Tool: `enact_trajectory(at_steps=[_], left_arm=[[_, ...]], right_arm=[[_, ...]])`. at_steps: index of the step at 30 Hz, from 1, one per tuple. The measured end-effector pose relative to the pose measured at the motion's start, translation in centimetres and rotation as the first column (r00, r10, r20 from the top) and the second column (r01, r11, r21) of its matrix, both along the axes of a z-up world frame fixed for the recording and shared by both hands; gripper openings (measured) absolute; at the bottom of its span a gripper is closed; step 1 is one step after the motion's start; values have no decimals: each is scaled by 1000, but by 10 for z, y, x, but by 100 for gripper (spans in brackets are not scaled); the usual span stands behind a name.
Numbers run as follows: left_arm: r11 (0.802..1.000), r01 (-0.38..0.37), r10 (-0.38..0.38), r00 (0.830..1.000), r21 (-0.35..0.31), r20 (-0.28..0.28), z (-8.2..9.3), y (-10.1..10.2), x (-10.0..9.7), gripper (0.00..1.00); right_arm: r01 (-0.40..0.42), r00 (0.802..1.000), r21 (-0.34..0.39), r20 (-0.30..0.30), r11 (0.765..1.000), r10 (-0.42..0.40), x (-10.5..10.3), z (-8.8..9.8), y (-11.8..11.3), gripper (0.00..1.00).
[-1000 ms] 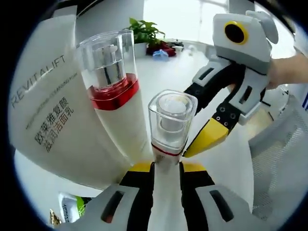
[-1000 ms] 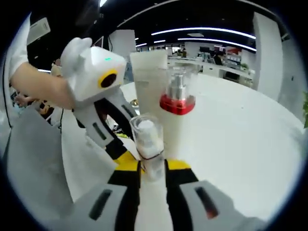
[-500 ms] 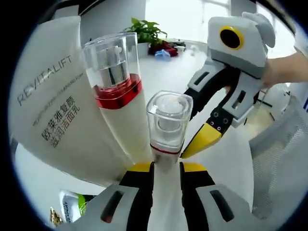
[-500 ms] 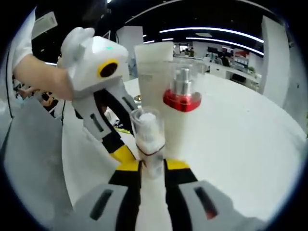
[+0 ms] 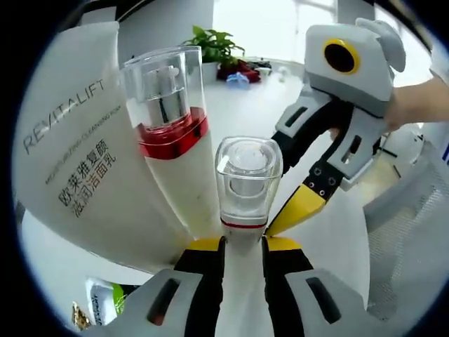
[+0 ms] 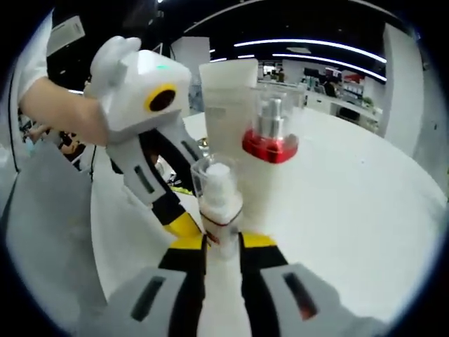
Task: Arrange the skincare products in the storage area until every visible bottle or jar stands upright without overlapping.
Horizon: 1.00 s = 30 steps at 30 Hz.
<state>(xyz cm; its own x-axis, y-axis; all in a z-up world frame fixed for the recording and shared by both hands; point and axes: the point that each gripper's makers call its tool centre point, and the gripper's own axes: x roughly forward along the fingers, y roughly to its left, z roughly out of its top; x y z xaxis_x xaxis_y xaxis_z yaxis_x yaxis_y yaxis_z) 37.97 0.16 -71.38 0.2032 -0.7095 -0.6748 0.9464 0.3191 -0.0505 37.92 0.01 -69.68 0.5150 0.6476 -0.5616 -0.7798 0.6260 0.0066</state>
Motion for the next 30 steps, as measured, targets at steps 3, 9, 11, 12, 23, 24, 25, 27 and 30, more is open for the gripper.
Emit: enact_trajectory(at_steps=[3,9,11,12,23,24,25,27,30], left_arm=[[1000,1,-1,1000,1,1,0,0,0,17],[1000,7,-7,1000,5,8,0,0,1,16],[1000,8,-8,1000,6,8,-1,0,1,16],[1000,8,-8,1000,6,8,-1,0,1,16],[1000,8,-9,1000,8,9,0,1,0,17],[1000,8,-8,1000,9,10,0,1,0,17],[1000,8,-8,1000,11,12,0,1,0,17],[1000,2,-3,1000,18,17,1,3,1,17],[999,-13,13,1000,32,17,1,9,-1,17]], right_arm=[[14,1000,2,-1,1000,-14,0,0,-1,18],[35,999,8,-5,999,-35,-4,1,-2,18],[39,999,11,-7,999,-39,-5,1,-2,18],[43,999,14,-9,999,-43,-5,1,-3,18],[48,999,18,-20,999,-48,-12,0,-3,18],[47,999,18,-20,999,-47,-12,0,-3,18],[48,999,17,-20,999,-48,-12,-1,-3,18],[52,998,15,-21,999,-51,-12,-1,-4,18],[54,998,13,-21,998,-54,-11,-1,-5,18]])
